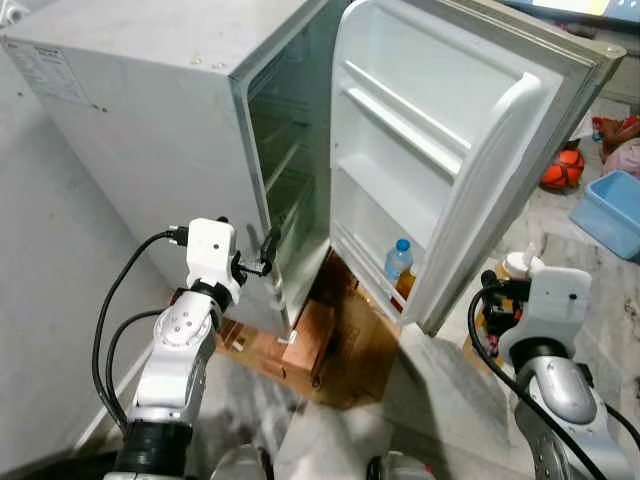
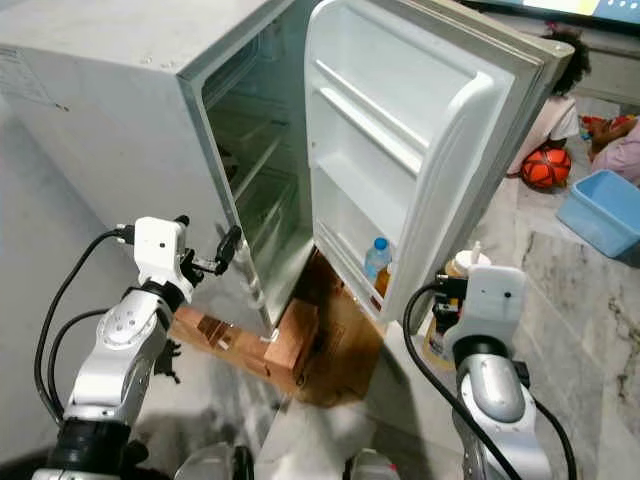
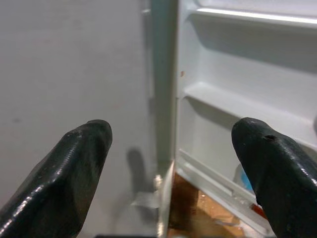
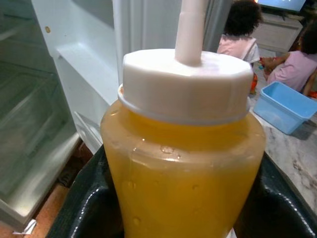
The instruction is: Restocking fridge
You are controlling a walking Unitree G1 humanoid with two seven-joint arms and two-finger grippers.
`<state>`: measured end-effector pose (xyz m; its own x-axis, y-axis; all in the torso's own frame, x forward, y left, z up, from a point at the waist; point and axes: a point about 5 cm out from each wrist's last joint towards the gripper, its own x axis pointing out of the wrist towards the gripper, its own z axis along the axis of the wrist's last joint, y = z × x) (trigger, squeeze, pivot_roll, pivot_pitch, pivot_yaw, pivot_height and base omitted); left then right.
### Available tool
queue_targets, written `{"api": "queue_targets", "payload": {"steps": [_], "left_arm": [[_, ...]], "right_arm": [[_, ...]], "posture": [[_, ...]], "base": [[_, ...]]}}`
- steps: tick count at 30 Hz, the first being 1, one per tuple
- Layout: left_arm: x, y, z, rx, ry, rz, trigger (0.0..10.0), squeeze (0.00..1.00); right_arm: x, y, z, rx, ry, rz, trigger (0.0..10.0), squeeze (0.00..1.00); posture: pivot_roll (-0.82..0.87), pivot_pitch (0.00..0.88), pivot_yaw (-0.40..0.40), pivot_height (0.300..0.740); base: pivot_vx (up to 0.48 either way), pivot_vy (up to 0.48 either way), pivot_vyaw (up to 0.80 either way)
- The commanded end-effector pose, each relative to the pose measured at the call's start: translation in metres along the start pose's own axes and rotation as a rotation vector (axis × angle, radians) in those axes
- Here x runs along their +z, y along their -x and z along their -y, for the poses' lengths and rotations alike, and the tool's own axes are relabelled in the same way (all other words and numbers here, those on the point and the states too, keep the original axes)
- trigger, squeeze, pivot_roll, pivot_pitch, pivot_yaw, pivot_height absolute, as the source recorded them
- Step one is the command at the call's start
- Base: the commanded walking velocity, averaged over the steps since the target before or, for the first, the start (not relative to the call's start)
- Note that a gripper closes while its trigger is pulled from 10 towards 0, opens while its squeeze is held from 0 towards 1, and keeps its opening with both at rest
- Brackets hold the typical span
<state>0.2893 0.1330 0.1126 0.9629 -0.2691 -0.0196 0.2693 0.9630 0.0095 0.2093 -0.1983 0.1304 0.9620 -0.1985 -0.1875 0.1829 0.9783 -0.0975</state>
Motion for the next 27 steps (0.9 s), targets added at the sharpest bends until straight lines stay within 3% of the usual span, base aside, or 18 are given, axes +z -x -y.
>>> {"api": "queue_targets", "payload": {"steps": [1, 13, 15, 27], "left_arm": [[0.004, -0.001, 0.005, -0.011, 0.0, 0.008, 10.0, 0.0], [0.009, -0.005, 0.013, -0.025, 0.021, 0.008, 10.0, 0.0], [0.012, -0.007, 0.016, -0.025, 0.026, 0.015, 10.0, 0.0], [0.012, -0.006, 0.018, -0.035, 0.04, -0.006, 10.0, 0.0]], "right_arm": [[0.003, 0.0, 0.002, -0.012, 0.008, 0.016, 10.0, 0.0], [0.005, -0.005, -0.001, -0.01, 0.011, 0.027, 10.0, 0.0], [0.007, -0.004, -0.001, -0.009, 0.013, 0.034, 10.0, 0.0], [0.005, -0.003, -0.006, -0.032, 0.005, 0.039, 10.0, 0.0]], "posture": [[-0.05, 0.033, 0.009, 0.74], [-0.07, 0.049, 0.021, 0.74], [-0.1, 0.089, 0.03, 0.74], [-0.11, 0.086, 0.073, 0.74]], "base": [[0.0, -0.48, 0.0], [0.0, -0.48, 0.0], [0.0, -0.48, 0.0], [0.0, 0.0, 0.0]]}}
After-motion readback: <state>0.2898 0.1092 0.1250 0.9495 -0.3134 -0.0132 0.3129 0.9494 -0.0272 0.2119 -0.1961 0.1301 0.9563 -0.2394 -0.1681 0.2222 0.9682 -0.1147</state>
